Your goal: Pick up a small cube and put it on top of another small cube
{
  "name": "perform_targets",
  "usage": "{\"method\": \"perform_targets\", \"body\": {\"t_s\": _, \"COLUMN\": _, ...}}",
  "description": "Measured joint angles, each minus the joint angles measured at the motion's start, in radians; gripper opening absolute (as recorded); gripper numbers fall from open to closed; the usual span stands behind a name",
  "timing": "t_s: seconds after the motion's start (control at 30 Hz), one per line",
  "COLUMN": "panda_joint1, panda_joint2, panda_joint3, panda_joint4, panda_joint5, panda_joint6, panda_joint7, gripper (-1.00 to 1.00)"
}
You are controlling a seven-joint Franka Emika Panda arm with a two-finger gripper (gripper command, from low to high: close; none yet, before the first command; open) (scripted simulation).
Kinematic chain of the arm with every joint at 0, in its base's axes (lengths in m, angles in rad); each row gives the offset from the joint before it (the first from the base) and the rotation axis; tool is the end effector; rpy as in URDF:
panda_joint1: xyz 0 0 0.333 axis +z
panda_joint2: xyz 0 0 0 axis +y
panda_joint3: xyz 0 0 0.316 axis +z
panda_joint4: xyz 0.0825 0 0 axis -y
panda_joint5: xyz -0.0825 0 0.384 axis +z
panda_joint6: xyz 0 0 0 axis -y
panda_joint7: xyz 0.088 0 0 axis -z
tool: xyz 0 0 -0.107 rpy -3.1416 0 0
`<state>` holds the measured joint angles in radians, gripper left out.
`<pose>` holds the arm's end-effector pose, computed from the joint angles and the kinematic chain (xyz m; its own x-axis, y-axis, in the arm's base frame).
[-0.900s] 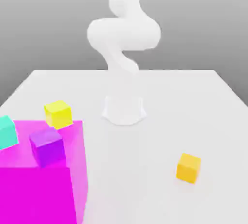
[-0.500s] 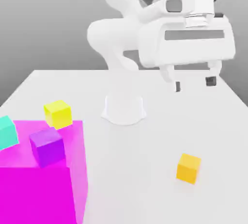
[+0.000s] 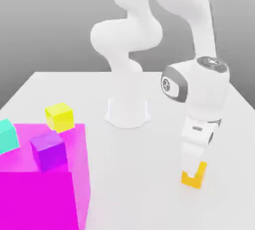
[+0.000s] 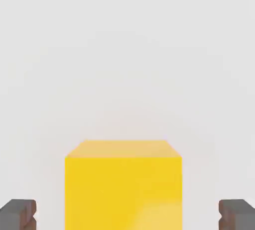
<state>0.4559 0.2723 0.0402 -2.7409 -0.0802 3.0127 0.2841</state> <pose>0.3335 0.1889 0.1380 0.9582 0.2860 0.0000 0.2860 -0.9582 -0.0005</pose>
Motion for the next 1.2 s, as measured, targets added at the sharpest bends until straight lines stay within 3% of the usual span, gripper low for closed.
{"method": "perform_targets", "body": {"t_s": 0.23, "panda_joint1": 0.001, "panda_joint2": 0.006, "panda_joint3": -0.002, "panda_joint4": 0.001, "panda_joint5": -0.006, "panda_joint6": 0.004, "panda_joint7": 0.005, "gripper": -1.00}}
{"method": "perform_targets", "body": {"t_s": 0.53, "panda_joint1": -0.091, "panda_joint2": -0.272, "panda_joint3": 0.014, "panda_joint4": -0.001, "panda_joint5": 0.068, "panda_joint6": -0.269, "panda_joint7": -0.054, "gripper": -1.00}}
{"method": "perform_targets", "body": {"t_s": 1.1, "panda_joint1": -0.502, "panda_joint2": -0.674, "panda_joint3": -0.288, "panda_joint4": 0.329, "panda_joint5": -0.024, "panda_joint6": -0.994, "panda_joint7": -0.041, "gripper": -1.00}}
{"method": "perform_targets", "body": {"t_s": 1.2, "panda_joint1": -0.525, "panda_joint2": -0.658, "panda_joint3": -0.311, "panda_joint4": 0.284, "panda_joint5": -0.030, "panda_joint6": -0.932, "panda_joint7": -0.043, "gripper": -1.00}}
